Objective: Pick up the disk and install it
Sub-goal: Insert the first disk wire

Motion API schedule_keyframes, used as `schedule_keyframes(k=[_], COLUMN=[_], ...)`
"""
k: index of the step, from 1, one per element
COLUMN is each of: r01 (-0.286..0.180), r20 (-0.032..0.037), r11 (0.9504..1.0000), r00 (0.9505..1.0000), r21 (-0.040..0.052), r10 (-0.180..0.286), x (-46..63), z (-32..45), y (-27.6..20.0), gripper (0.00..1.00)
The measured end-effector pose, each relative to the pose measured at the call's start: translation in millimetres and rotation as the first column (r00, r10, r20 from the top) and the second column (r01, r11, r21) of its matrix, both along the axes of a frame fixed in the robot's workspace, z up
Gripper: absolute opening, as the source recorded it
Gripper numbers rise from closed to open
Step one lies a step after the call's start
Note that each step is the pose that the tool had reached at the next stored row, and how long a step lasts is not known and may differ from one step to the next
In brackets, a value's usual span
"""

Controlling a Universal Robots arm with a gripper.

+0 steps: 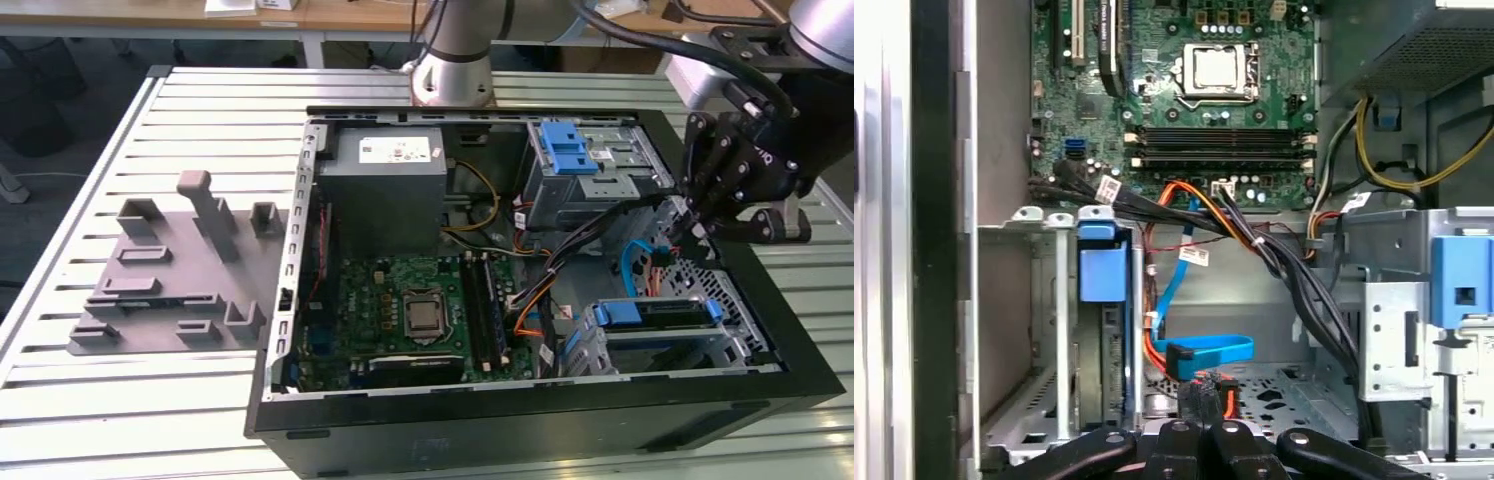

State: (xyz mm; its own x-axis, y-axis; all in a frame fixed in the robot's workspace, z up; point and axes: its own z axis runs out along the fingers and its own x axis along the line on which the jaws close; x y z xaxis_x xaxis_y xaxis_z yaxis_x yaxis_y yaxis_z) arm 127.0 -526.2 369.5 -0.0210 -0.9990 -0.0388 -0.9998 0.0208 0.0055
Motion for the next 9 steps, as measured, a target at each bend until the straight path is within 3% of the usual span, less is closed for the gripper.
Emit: schedule_keyframes(k=[5, 9], r01=[0.000, 0.002], r20=[-0.0002, -0.0002], r11=[1.0000, 0.9999], r00=[1.0000, 1.0000], r21=[-0.0071, -0.0100], r10=[0.000, -0.002], x=[2.1, 5.1], z=[-1.6, -2.7], y=[11.7, 12.4], gripper=[0.11, 0.11])
